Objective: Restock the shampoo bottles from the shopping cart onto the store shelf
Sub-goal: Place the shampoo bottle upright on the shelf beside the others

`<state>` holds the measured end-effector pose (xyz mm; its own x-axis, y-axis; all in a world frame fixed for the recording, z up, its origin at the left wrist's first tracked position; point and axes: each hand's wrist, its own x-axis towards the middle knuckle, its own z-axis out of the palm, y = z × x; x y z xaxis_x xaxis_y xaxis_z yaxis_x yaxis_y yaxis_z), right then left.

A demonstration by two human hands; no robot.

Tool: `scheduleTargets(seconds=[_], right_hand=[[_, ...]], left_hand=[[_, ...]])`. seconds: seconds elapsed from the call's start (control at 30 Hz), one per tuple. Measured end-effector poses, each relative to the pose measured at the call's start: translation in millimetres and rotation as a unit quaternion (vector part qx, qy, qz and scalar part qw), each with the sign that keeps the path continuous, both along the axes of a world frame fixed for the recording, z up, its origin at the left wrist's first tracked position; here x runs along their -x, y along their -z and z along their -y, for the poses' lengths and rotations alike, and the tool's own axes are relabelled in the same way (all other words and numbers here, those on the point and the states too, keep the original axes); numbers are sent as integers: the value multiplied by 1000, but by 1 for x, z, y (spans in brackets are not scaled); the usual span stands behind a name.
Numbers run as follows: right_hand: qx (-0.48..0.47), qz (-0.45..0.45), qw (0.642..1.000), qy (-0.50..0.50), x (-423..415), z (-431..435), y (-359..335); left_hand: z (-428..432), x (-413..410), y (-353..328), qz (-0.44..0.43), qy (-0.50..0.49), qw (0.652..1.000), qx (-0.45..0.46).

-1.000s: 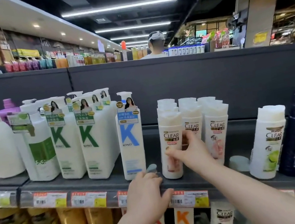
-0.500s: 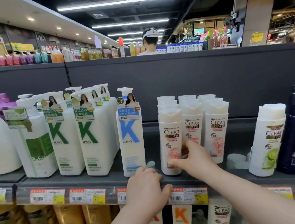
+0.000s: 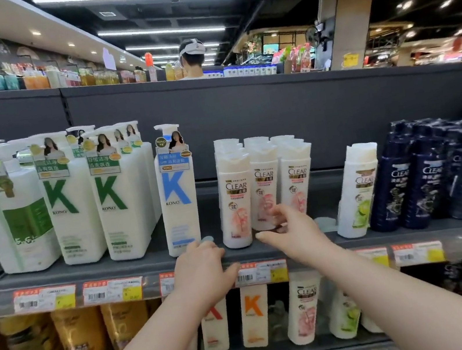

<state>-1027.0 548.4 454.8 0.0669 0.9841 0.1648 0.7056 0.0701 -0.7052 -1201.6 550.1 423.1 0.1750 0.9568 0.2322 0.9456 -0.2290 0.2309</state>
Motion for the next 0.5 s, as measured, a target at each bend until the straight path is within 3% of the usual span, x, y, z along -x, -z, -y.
scheduleTargets(seconds=[0.13, 0.23, 0.33, 0.5], right_hand=[[-6, 89, 996, 19, -39, 49, 17], [23, 159, 986, 51, -76, 94, 38], [77, 212, 966, 125, -123, 148, 60], [161, 238, 918, 274, -201, 256, 86]], left_hand=[[23, -19, 32, 16, 8, 998, -64], [44, -57, 58, 32, 95, 990, -99], [65, -108, 74, -2, 186, 983, -12], [94, -195, 83, -24, 318, 947, 38]])
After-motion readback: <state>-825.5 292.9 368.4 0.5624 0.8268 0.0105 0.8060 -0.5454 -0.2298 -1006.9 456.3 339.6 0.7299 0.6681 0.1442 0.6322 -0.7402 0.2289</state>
